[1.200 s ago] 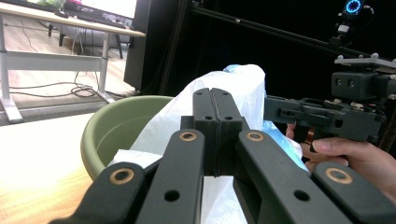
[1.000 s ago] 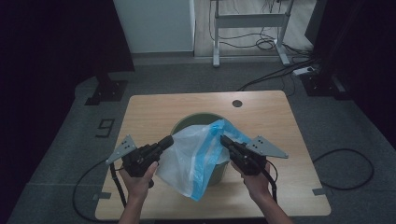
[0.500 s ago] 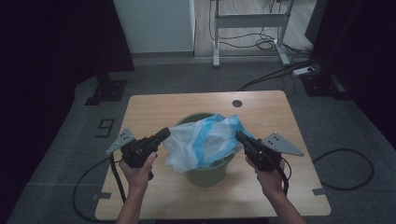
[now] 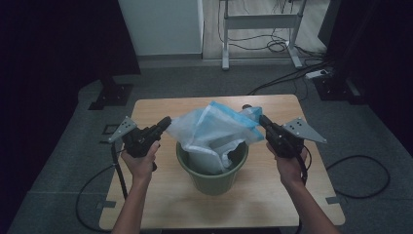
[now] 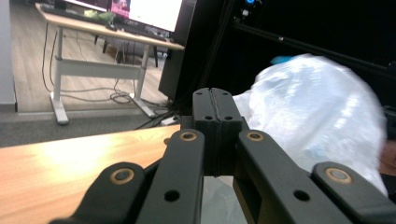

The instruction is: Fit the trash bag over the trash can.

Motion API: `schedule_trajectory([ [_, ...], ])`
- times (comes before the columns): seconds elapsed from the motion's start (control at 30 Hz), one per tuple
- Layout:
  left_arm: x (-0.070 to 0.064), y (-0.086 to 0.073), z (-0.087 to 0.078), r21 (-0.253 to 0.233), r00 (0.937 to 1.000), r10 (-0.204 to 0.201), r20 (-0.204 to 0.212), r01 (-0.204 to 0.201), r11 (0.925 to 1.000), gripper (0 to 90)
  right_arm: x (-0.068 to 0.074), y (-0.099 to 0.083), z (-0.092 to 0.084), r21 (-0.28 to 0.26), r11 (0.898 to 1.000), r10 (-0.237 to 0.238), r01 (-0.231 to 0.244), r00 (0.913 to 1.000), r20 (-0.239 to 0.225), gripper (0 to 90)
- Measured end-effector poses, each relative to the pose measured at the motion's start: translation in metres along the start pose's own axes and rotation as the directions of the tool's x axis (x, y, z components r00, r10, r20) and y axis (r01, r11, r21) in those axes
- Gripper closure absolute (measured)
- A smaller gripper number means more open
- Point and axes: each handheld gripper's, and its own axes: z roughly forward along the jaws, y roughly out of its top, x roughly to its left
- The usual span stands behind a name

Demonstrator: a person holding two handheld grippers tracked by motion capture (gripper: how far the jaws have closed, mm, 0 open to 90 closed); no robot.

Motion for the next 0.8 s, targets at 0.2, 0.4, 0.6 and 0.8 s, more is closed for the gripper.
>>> schedule_trajectory([
  [0.2,-0.008,-0.012,-0.026,-0.044,0.9992,0.020,0.034,-0.018,0.9989,90.0,0.004,-0.002,-0.020,-0.056,0.998,-0.008,0.007,0.9999,-0.015,89.0],
  [0.4,-0.009,-0.035,-0.047,-0.031,0.9985,0.000,0.055,0.002,0.9995,90.0,0.015,-0.027,-0.051,-0.067,0.997,0.039,-0.043,0.9968,-0.071,89.0],
  [0.6,-0.009,-0.058,-0.068,-0.020,0.9964,-0.031,0.079,0.033,0.9993,90.0,0.024,-0.061,-0.075,-0.029,0.995,0.091,-0.096,0.9871,-0.132,89.0],
  [0.8,-0.006,-0.081,-0.082,0.015,0.9931,-0.067,0.096,0.066,0.9977,90.0,0.030,-0.088,-0.086,0.023,0.995,0.104,-0.102,0.9806,-0.166,89.0],
])
